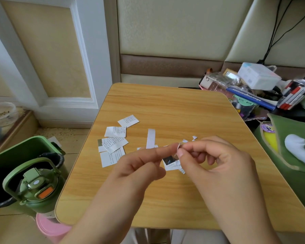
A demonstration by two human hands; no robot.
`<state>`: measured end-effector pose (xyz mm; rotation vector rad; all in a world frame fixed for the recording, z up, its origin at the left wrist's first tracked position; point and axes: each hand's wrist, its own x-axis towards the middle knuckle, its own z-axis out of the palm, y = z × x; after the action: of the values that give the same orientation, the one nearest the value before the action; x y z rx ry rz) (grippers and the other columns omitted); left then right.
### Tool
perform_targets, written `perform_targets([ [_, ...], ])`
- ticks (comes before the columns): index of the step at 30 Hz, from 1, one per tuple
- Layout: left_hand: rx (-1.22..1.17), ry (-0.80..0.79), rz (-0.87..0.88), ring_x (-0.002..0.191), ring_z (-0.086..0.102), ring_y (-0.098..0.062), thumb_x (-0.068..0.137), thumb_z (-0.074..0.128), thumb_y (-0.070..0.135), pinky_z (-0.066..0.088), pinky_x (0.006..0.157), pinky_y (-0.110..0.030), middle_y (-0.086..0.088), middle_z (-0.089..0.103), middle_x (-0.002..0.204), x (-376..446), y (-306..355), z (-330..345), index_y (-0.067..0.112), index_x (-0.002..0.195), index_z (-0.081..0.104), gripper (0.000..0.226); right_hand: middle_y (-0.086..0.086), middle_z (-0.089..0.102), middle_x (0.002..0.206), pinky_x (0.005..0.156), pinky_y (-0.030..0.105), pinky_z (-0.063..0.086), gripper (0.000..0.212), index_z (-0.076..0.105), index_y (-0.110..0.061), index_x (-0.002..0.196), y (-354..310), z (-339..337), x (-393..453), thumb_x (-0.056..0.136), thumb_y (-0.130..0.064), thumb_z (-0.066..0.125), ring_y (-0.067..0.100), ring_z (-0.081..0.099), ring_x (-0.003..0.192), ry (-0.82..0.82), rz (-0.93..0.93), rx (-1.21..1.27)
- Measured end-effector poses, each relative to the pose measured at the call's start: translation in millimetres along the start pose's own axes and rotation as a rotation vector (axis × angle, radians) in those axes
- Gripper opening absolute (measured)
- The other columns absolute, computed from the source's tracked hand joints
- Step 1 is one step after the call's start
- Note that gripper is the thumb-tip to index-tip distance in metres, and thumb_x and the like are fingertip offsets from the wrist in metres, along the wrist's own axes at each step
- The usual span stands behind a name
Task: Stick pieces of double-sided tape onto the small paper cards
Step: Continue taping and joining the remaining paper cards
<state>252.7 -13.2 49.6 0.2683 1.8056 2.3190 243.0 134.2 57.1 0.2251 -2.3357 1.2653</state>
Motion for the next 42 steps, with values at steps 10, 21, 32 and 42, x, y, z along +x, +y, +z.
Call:
perform_targets([
  [10,0.059,0.15,-0.038,0.077,0.056,0.008,0.063,0.051,0.019,0.033,0.084,-0.024,0.019,0.065,0.072,34.1,-6.4,-0.1,0.036,0.087,0.077,0.039,-0.009,0.062,0.065,0.055,0.009,0.038,0.012,0.073,-0.024,0.066,21.7,11.0,29.8,0.074,-0.015,0.075,0.004,0.053,0.06,-0.116,0.128,0.164],
  [21,-0.055,0.231,-0.08,0.063,0.039,-0.008,0.065,0.052,0.016,0.03,0.074,-0.026,0.004,0.039,0.063,81.2,-23.2,-5.9,0.021,0.089,0.079,0.036,-0.013,0.06,0.065,0.059,0.01,0.039,0.011,0.072,-0.025,0.068,55.8,37.4,61.2,0.076,-0.019,0.071,0.006,0.053,0.064,-0.088,0.117,0.198],
  [32,-0.114,0.225,-0.025,0.06,0.042,-0.006,0.066,0.054,0.015,0.03,0.076,-0.028,0.004,0.038,0.059,127.6,-32.0,-24.5,0.02,0.093,0.078,0.036,-0.012,0.063,0.07,0.056,0.013,0.041,0.011,0.07,-0.03,0.068,77.0,72.0,95.0,0.076,-0.024,0.074,0.011,0.055,0.066,0.044,0.082,0.214],
  [42,0.053,0.194,-0.01,0.057,0.051,0.006,0.063,0.057,0.02,0.033,0.072,-0.024,0.014,0.053,0.054,141.0,-40.1,-41.0,0.034,0.087,0.078,0.035,-0.009,0.054,0.069,0.056,0.005,0.034,0.008,0.067,-0.03,0.059,83.7,87.5,94.7,0.067,-0.028,0.067,-0.001,0.048,0.062,0.162,-0.001,-0.084],
])
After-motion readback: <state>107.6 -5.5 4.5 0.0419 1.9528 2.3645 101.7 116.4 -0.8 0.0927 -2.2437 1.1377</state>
